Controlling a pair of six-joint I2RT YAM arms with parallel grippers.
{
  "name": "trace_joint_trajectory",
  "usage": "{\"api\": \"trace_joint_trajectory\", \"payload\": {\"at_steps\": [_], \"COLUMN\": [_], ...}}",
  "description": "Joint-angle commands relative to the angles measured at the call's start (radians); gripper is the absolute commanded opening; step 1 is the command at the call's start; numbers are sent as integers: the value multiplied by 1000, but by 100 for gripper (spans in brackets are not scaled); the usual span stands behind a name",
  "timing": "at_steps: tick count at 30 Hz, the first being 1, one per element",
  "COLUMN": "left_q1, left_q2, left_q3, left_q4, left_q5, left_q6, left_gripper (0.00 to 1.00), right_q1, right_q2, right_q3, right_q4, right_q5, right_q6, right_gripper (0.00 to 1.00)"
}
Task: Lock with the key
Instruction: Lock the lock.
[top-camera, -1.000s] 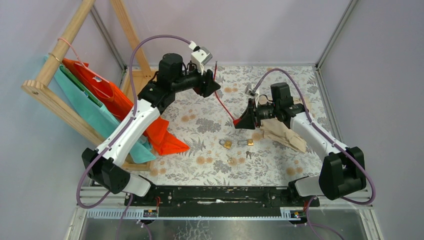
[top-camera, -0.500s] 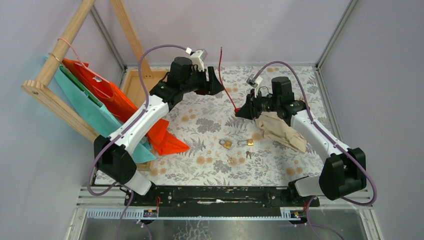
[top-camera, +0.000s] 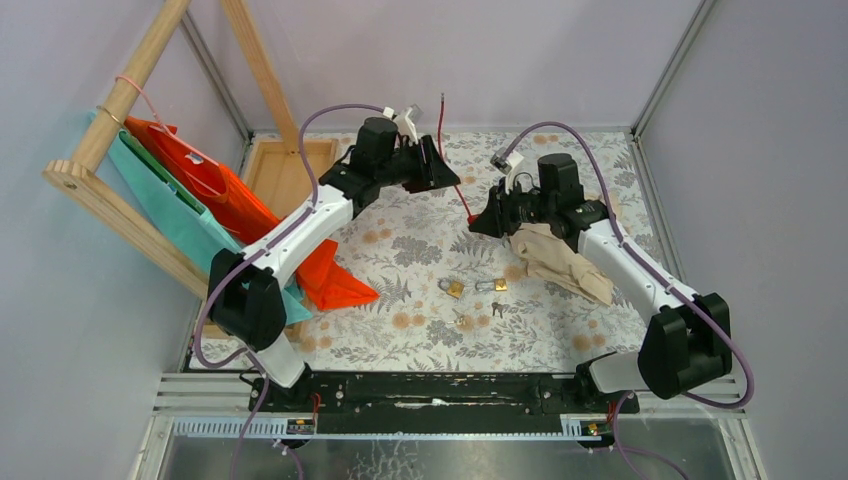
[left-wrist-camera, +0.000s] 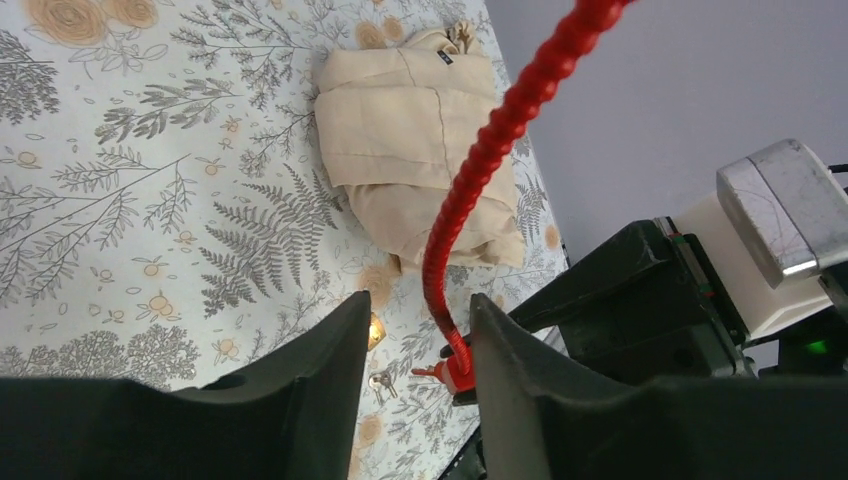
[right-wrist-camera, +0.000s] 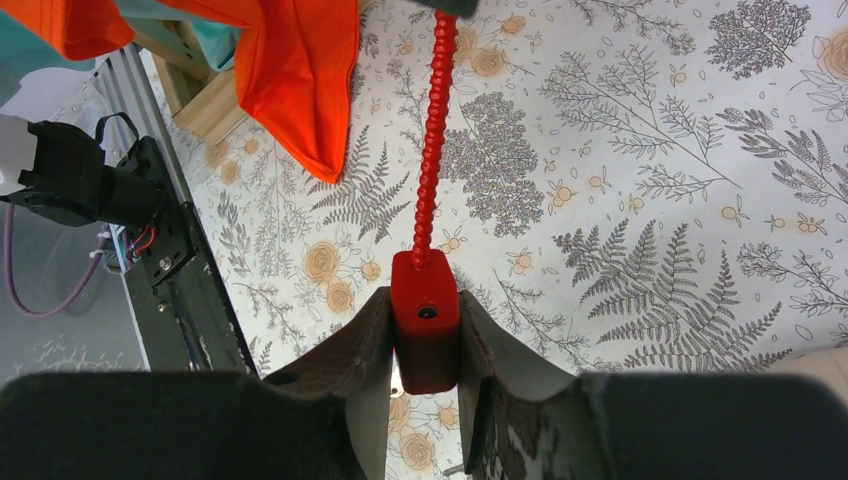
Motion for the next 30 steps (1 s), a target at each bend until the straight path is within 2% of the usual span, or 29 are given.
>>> {"api": "trace_joint_trajectory", "payload": {"at_steps": [1,6,7,11,12,15,19,22,27,30], "left_q1": [-18,-29,-29,-29,-30,-25,-10,7,34,38], "left_q2": [26,34,38,35,34,24,6,-5,-29,-43], "left_q3": [-14,-33,-34,-49,-50,-64,-81,-97,-150,-167], "left_q4": [99,123,129,184,204,282,389,486,682,749], "left_q5": [44,54,60,104,124,207,308,390,490,526], "left_q6": [-47,-53,-54,-51,-48,-37,-36,-62,-153,-182], "left_gripper": [44,34,30,2,0,0,0,0,0,0], "right_q1": [16,22,23,23,23,21,19,8,-47,-61], "right_q2": [11,13,13,6,3,-8,-35,-48,-71,-76], "right_q3": [49,48,48,39,33,16,-18,-33,-62,-59], "right_q4": [76,83,85,89,93,97,110,114,184,213], "right_q5": [-2,-5,-7,-11,-13,-31,-88,-164,-334,-417], "right_q6": [25,30,32,34,34,28,1,-14,30,63], "right_gripper": [0,0,0,1,5,20,49,66,79,82]}}
